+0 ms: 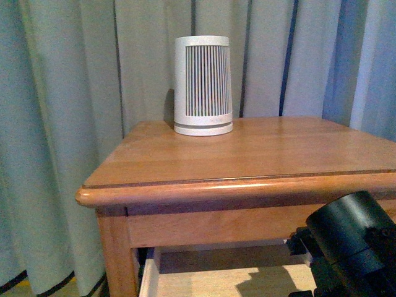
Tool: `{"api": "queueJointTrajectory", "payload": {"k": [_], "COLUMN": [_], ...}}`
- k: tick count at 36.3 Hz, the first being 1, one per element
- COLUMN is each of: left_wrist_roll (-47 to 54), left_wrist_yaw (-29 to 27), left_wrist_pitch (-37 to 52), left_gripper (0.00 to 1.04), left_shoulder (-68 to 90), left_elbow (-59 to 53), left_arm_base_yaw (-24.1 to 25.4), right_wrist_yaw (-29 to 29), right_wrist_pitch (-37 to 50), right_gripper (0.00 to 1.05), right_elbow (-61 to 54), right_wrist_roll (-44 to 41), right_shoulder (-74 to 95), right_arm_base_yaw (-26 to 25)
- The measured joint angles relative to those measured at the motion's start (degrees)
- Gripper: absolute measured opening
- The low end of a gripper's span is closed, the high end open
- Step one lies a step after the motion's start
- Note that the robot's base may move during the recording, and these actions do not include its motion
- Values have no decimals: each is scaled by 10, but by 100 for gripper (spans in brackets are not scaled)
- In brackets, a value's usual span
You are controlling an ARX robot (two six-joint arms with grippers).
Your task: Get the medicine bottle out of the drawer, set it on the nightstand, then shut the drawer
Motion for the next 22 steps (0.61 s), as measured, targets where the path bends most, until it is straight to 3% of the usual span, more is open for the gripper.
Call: {"api": "queueJointTrajectory", "payload": {"k": [22], "left_wrist_roll": [0], "left_wrist_yaw": [0], "left_wrist_pitch": [0], "left_gripper": [98], "left_shoulder": [0], "left_elbow": [0], "left_arm_base_yaw": [0], "right_wrist_yaw": [119], "right_wrist_pitch": [-61], "right_gripper": [29], "right_elbow": [-82], "right_wrist_roll": [60], "right_shoulder": [-237], "right_arm_base_yaw": [93]}}
